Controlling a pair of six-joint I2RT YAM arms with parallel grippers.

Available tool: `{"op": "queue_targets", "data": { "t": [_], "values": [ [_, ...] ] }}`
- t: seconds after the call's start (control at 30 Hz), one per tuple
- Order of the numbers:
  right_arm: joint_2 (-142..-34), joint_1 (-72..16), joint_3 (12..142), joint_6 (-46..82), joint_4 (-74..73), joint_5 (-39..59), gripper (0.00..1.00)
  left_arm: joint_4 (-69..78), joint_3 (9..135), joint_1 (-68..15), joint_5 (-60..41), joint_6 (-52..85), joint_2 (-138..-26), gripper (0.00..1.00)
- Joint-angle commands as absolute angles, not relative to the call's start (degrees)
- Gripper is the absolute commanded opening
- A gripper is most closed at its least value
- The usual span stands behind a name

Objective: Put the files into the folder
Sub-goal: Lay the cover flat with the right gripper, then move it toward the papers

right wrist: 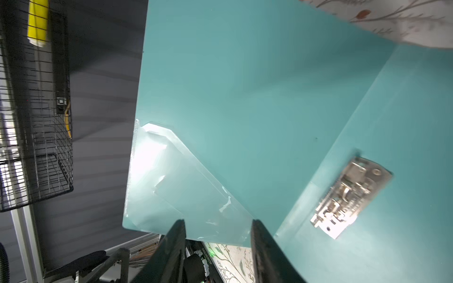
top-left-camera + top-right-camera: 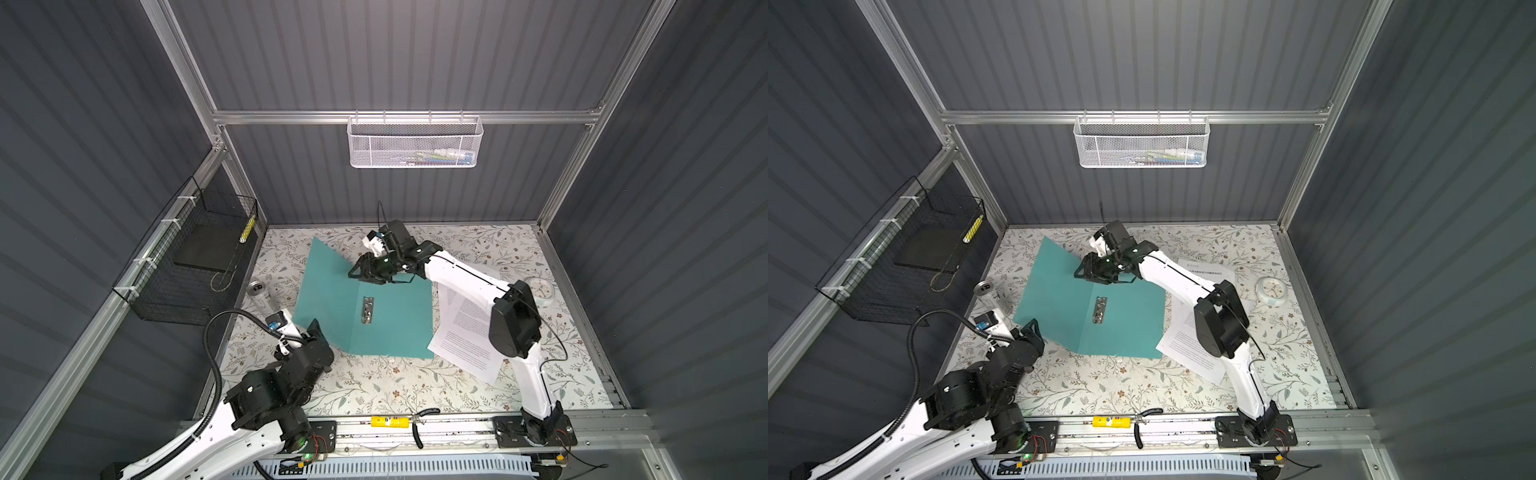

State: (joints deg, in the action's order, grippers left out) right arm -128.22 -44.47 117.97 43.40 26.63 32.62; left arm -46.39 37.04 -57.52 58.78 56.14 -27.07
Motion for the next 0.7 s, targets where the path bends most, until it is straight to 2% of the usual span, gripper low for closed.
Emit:
{"op": "queue_targets", "data": {
  "t": [0.0,0.1,0.17,0.23,0.37,0.47,0.57,0.67],
  "values": [
    [-134.0,-45.6,126.5,41.8,34.0,32.6,0.46,-49.6,39.3,-57.1,61.7,52.0,-26.1,0.59],
    [-136.2,-45.5,130.9,40.1,36.4,32.9,0.46,-47.2,41.5,-57.1,61.3,47.3,-28.4,0.65],
    [-133.9,-45.2,128.2,37.7,35.9,32.6,0.46,-43.0,42.7,-57.2,59.8,42.7,-31.5,0.68],
    [-128.6,-44.8,120.6,35.7,32.8,30.8,0.46,-38.7,43.8,-57.2,57.9,39.1,-35.7,0.70],
    [-113.6,-42.7,97.5,35.0,23.3,23.6,0.44,-31.2,46.5,-57.1,53.3,34.7,-46.1,0.73],
    [-101.9,-38.6,79.2,37.5,15.6,21.9,0.41,-25.2,47.6,-56.8,48.8,31.4,-51.4,0.76],
    [-90.6,-33.1,65.3,39.0,13.5,20.4,0.42,-18.5,47.3,-55.7,44.4,28.7,-55.0,0.80],
    [-78.9,-28.0,55.4,38.2,15.8,14.8,0.47,-12.2,46.7,-52.6,37.1,26.2,-58.4,0.84]
  ]
}}
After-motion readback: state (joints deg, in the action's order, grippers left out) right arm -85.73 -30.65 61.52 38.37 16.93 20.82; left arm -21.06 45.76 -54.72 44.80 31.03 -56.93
